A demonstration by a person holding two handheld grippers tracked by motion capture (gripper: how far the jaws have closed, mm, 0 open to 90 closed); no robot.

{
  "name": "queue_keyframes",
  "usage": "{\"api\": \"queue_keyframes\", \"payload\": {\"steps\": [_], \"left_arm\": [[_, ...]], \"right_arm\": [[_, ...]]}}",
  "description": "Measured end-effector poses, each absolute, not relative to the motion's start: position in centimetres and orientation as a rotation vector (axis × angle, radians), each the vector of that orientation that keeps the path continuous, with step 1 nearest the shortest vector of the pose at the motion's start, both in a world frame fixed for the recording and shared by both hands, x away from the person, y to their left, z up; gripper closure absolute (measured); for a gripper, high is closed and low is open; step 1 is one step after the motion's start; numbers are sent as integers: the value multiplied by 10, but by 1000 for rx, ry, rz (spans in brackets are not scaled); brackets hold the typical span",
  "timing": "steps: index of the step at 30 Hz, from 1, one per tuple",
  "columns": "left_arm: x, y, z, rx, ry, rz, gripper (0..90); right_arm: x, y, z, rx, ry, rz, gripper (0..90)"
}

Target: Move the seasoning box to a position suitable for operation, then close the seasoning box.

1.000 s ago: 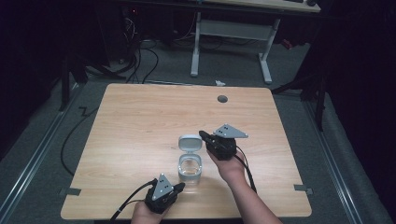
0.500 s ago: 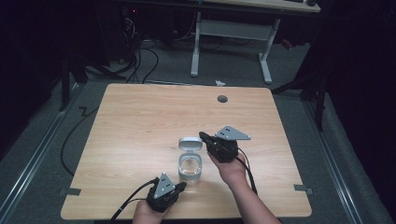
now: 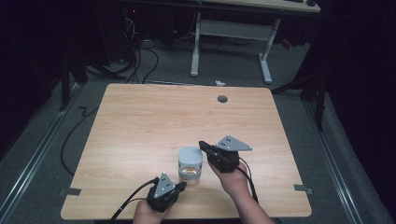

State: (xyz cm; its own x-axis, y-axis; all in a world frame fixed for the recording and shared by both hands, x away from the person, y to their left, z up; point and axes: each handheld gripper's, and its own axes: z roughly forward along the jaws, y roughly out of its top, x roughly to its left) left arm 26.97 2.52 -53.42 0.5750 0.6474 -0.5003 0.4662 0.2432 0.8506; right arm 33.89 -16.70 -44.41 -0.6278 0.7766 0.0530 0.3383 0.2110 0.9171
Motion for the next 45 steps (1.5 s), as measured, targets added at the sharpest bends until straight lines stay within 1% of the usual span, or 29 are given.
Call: {"api": "queue_keyframes", "payload": {"steps": [8, 13, 18, 20, 22, 25, 26, 27, 28, 29, 30, 31, 32, 33, 34, 35, 36, 37, 39, 40, 41, 42, 45], "left_arm": [[270, 26, -534, 1386, 1037, 154, 891], [268, 31, -531, 1379, 1037, 149, 879], [263, 44, -527, 1364, 1037, 171, 878], [265, 54, -524, 1357, 1036, 188, 874], [268, 64, -522, 1353, 1038, 209, 869], [278, 80, -518, 1324, 1058, 271, 850], [287, 92, -514, 1290, 1084, 288, 836], [287, 92, -514, 1290, 1084, 288, 826], [292, 98, -513, 1279, 1098, 303, 816], [297, 104, -513, 1270, 1114, 315, 816], [305, 116, -514, 1247, 1149, 353, 793], [305, 116, -514, 1247, 1149, 353, 772], [313, 128, -516, 1235, 1191, 390, 741], [313, 128, -516, 1235, 1191, 390, 710], [319, 141, -518, 1231, 1226, 435, 686], [319, 141, -518, 1231, 1226, 435, 660], [323, 150, -519, 1241, 1245, 467, 637], [325, 155, -520, 1239, 1257, 493, 637], [329, 171, -523, 1231, 1288, 563, 607], [332, 186, -528, 1218, 1326, 620, 574], [332, 186, -528, 1218, 1326, 620, 568], [334, 195, -530, 1189, 1368, 615, 563], [333, 196, -530, 1179, 1365, 597, 555]], "right_arm": [[325, -179, -453, 1049, 2057, 1417, 887], [323, -188, -459, 1069, 2053, 1407, 886], [323, -201, -468, 1106, 2054, 1389, 883], [323, -213, -474, 1142, 2035, 1373, 873], [323, -217, -476, 1156, 2029, 1371, 868], [324, -232, -484, 1202, 2012, 1345, 856], [323, -244, -488, 1227, 1999, 1313, 851], [323, -244, -488, 1227, 1999, 1313, 851], [323, -258, -492, 1265, 1976, 1283, 844], [323, -258, -492, 1265, 1976, 1283, 844], [321, -275, -496, 1307, 1946, 1273, 839], [321, -275, -496, 1307, 1946, 1273, 839], [318, -290, -499, 1343, 1915, 1255, 822], [318, -290, -499, 1343, 1915, 1255, 822], [315, -305, -502, 1378, 1884, 1243, 793], [315, -305, -502, 1378, 1884, 1243, 793], [312, -320, -506, 1396, 1851, 1208, 728], [312, -320, -506, 1396, 1851, 1208, 728], [309, -330, -509, 1420, 1816, 1154, 625], [305, -337, -513, 1451, 1764, 1110, 543], [305, -337, -513, 1451, 1764, 1110, 543], [302, -342, -517, 1470, 1731, 1096, 498], [301, -343, -517, 1474, 1734, 1092, 483]]}}
